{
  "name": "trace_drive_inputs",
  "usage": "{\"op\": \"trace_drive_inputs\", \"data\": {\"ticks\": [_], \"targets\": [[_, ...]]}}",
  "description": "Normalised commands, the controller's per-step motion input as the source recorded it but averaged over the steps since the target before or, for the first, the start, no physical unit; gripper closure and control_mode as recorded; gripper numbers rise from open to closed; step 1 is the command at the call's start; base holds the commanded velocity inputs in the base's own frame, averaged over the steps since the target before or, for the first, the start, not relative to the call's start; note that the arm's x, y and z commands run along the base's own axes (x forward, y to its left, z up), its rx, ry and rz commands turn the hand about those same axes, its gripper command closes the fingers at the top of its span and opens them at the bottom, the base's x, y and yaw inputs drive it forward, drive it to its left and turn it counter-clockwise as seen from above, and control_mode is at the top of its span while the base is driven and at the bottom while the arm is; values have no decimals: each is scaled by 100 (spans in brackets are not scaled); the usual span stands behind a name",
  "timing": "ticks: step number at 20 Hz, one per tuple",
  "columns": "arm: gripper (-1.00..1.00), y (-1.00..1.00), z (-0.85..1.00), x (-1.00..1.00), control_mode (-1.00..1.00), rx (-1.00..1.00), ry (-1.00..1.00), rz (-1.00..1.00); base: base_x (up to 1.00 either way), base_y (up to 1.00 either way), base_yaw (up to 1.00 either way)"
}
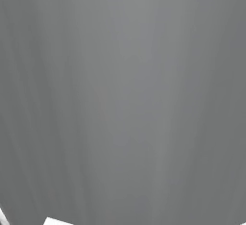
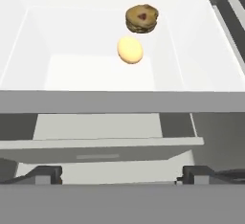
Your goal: Pick the egg and butter from the fridge and place them by the bowl for mixing.
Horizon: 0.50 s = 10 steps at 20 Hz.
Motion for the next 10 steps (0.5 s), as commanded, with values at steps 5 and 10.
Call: {"op": "trace_drive_inputs", "data": {"ticks": [5, 10], "targets": [[-100, -1, -8, 42, -100, -1, 0, 0, 0, 0, 0], [-100, -5, -15, 48, -100, 0, 0, 0, 0, 0, 0]]}}
